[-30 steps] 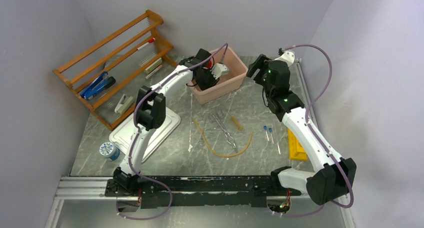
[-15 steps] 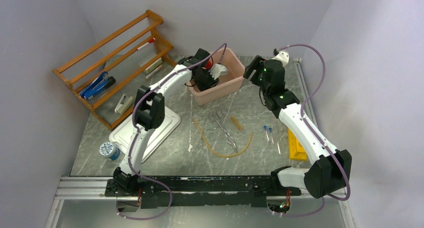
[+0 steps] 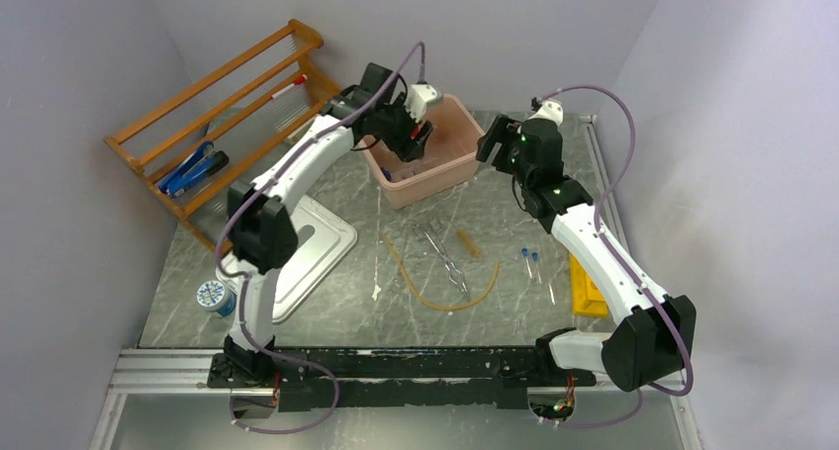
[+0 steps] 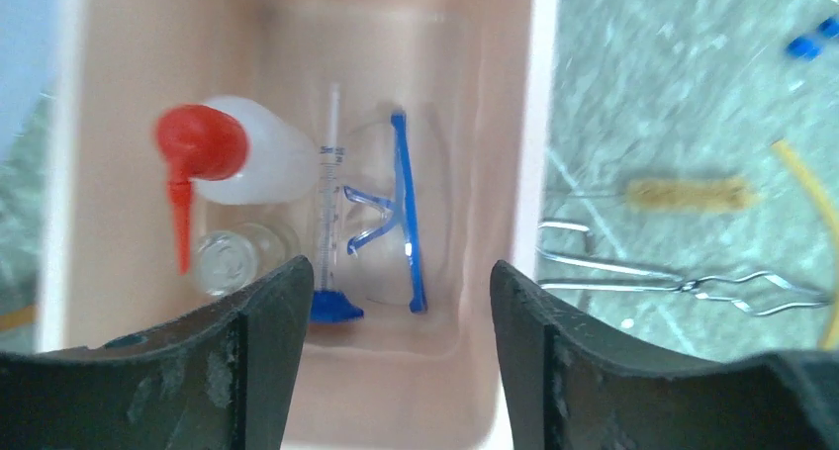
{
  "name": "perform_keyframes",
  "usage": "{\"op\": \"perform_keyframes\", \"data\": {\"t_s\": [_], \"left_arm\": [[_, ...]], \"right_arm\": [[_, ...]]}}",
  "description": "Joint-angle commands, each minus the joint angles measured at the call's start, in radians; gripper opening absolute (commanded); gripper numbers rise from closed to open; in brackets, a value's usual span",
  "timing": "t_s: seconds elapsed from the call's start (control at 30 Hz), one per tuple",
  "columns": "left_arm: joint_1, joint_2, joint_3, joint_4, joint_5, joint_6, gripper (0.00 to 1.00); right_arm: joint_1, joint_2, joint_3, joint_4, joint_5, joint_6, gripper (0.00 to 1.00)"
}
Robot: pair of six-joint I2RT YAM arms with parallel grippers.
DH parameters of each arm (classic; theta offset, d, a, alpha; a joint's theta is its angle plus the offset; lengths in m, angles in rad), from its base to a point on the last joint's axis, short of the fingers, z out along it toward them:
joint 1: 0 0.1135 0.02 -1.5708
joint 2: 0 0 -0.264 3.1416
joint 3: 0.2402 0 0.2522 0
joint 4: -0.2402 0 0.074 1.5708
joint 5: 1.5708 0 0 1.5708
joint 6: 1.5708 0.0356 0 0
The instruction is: Organize the chemistry lab equipment
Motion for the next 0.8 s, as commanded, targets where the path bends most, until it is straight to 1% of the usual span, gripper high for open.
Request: {"op": "perform_keyframes", "data": {"t_s": [0.0,0.17,0.27,0.33,0.43,0.53,0.6,0.7,0.77], "left_arm": [[0.002,-0.193,-0.096,0.165,0.024,-0.114,0.72],[0.002,-0.333,-0.207,0.207,-0.054,-0.233,0.78],[0.002,-0.427,-0.305,0.231,-0.078,-0.304,0.79],[0.002,-0.499,-0.39,0.259,-0.097,-0.361,0.79],[0.003,-0.614,-0.551,0.323,-0.128,-0.46,0.78],[0.002,-0.727,-0.736,0.401,-0.154,-0.542,0.77],[0.002,-0.795,-0.84,0.434,-0.194,-0.597,0.77],[0.002,-0.869,-0.945,0.446,-0.277,-0.675,0.77],[0.002,-0.908,-0.989,0.45,-0.331,-0.708,0.77]], "right_arm": [[-0.005,-0.004,-0.012,-0.083,-0.1,-0.063,0.79],[0.002,0.038,-0.041,-0.196,-0.188,-0.042,0.78],[0.034,0.067,-0.091,-0.224,-0.206,-0.037,0.73],[0.083,0.087,-0.101,-0.242,-0.197,-0.031,0.69],[0.188,0.117,-0.107,-0.251,-0.126,0.007,0.66],[0.269,0.145,-0.131,-0.207,-0.121,0.118,0.63],[0.298,0.168,-0.168,-0.15,-0.144,0.228,0.59],[0.323,0.222,-0.22,-0.029,-0.211,0.372,0.51],[0.347,0.265,-0.227,0.014,-0.209,0.43,0.49]]}}
